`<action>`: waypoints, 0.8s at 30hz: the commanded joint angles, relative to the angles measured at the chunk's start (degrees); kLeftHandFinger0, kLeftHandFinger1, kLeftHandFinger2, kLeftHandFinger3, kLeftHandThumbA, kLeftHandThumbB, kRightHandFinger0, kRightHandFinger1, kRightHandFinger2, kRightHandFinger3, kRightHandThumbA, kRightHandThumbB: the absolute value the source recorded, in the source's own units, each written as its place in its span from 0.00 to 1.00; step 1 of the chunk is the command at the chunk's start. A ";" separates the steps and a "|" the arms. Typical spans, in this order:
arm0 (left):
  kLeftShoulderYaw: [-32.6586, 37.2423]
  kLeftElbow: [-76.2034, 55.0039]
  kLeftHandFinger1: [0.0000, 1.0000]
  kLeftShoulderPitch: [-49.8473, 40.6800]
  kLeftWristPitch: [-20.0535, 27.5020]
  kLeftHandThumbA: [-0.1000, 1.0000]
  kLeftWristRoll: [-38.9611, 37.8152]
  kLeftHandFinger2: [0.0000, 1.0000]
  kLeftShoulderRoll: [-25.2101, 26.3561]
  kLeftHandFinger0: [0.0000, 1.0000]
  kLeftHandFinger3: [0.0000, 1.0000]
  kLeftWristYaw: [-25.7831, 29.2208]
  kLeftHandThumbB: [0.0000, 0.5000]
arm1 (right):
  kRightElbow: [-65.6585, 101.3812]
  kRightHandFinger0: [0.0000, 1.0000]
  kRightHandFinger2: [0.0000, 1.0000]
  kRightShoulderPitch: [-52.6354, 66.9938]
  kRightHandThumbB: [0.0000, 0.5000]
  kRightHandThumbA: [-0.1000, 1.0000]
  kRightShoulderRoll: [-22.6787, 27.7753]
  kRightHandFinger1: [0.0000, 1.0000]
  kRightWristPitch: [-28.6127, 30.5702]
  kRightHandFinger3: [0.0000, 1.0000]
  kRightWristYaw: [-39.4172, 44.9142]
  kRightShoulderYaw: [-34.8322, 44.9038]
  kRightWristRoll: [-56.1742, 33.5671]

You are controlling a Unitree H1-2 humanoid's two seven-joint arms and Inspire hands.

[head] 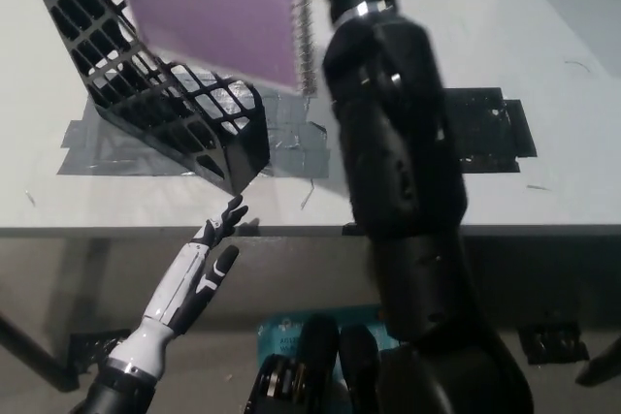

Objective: A shelf with a book inside it is placed on the center of the desk infront of the robot. The robot uses its right hand to grab the book, take it out and hand it to a person.

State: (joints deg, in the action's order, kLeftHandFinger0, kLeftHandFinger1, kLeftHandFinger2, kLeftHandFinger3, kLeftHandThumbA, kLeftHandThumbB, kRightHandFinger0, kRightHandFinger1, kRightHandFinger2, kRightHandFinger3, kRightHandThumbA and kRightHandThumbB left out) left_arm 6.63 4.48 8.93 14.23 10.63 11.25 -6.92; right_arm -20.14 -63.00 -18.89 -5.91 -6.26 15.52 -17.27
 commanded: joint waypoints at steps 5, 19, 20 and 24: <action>0.14 -1.09 1.00 0.60 1.68 1.00 0.46 1.00 0.84 1.00 1.00 -0.28 0.55 | 9.12 0.00 0.62 -4.78 0.01 0.00 1.74 0.23 -4.43 0.85 -4.18 8.06 -14.75; -0.61 -1.38 1.00 -0.89 0.99 1.00 -0.53 1.00 0.57 1.00 1.00 0.10 0.60 | 8.98 0.00 0.65 0.00 0.01 0.00 5.21 0.24 -11.98 1.00 -9.02 22.24 -32.84; -0.60 -1.46 1.00 -1.11 0.94 1.00 -0.54 1.00 0.51 1.00 1.00 0.12 0.59 | 8.18 0.00 0.64 1.58 0.02 0.00 4.92 0.23 -11.33 1.00 -8.65 22.15 -31.49; -0.51 -1.90 1.00 -1.71 0.65 1.00 -0.17 1.00 0.53 1.00 1.00 0.14 0.60 | 5.13 0.00 0.59 4.82 0.00 0.00 4.57 0.20 -10.10 1.00 -7.52 22.24 -29.79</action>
State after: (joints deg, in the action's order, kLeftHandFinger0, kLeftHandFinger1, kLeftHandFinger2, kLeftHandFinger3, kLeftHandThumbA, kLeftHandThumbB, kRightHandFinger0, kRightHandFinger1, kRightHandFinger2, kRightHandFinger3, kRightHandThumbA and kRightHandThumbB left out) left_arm 6.46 4.49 8.02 14.23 10.60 11.27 -6.92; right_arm -15.33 -56.52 -14.40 -15.42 -14.82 37.15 -39.04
